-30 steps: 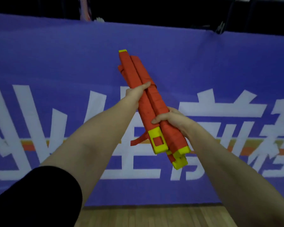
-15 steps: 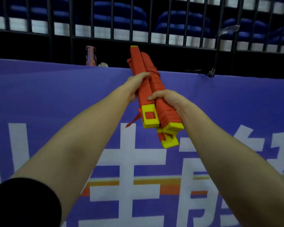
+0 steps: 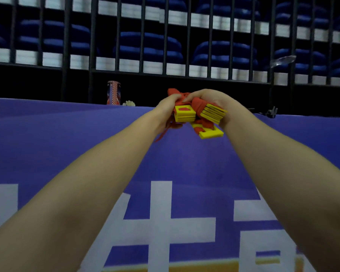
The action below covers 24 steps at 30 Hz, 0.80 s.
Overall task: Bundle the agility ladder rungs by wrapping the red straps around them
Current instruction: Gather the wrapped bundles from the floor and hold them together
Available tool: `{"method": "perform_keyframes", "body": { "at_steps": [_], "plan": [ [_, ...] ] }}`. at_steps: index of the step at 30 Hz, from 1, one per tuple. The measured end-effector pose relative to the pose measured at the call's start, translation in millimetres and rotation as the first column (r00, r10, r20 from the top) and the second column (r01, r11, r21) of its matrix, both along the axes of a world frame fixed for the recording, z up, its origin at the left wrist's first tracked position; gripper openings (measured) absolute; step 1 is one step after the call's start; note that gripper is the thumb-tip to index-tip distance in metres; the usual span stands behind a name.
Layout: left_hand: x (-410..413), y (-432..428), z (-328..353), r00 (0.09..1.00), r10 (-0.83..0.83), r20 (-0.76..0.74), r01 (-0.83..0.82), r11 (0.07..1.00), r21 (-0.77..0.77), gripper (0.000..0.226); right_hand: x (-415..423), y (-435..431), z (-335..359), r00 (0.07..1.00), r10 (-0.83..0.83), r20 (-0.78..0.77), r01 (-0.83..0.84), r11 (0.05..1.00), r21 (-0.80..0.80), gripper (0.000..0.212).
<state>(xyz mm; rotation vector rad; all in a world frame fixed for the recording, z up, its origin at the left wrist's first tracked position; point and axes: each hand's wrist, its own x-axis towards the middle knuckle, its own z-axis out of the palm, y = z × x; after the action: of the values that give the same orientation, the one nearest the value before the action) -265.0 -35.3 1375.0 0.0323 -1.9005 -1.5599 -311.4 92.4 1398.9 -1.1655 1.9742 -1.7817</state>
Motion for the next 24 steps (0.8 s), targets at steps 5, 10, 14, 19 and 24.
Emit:
{"method": "perform_keyframes", "body": {
  "at_steps": [5, 10, 14, 19, 24],
  "plan": [
    [-41, -27, 22, 0.996, 0.088, -0.019, -0.089, 0.992, -0.087, 0.029, -51, -24, 21, 0.997, 0.05, -0.059, -0.051, 0.999, -0.009, 0.026],
    [-80, -59, 46, 0.938, 0.289, -0.192, -0.328, 0.917, -0.226, 0.058, -99, -54, 52, 0.995, 0.04, -0.088, -0.032, 0.996, 0.085, 0.02],
    [-97, -73, 46, 0.952, 0.082, -0.296, -0.196, 0.904, -0.38, 0.044, -136, -86, 69, 0.98, -0.039, -0.195, 0.066, 0.989, 0.135, 0.02],
    [-115, -101, 37, 0.965, -0.056, -0.258, -0.098, 0.831, -0.548, 0.063, -178, -112, 76, 0.977, -0.099, -0.191, 0.089, 0.994, -0.061, 0.02],
    [-121, -108, 53, 0.971, -0.126, -0.205, -0.036, 0.767, -0.641, 0.064, -210, -139, 72, 0.992, -0.086, -0.096, 0.055, 0.957, -0.286, 0.032]
  ]
}}
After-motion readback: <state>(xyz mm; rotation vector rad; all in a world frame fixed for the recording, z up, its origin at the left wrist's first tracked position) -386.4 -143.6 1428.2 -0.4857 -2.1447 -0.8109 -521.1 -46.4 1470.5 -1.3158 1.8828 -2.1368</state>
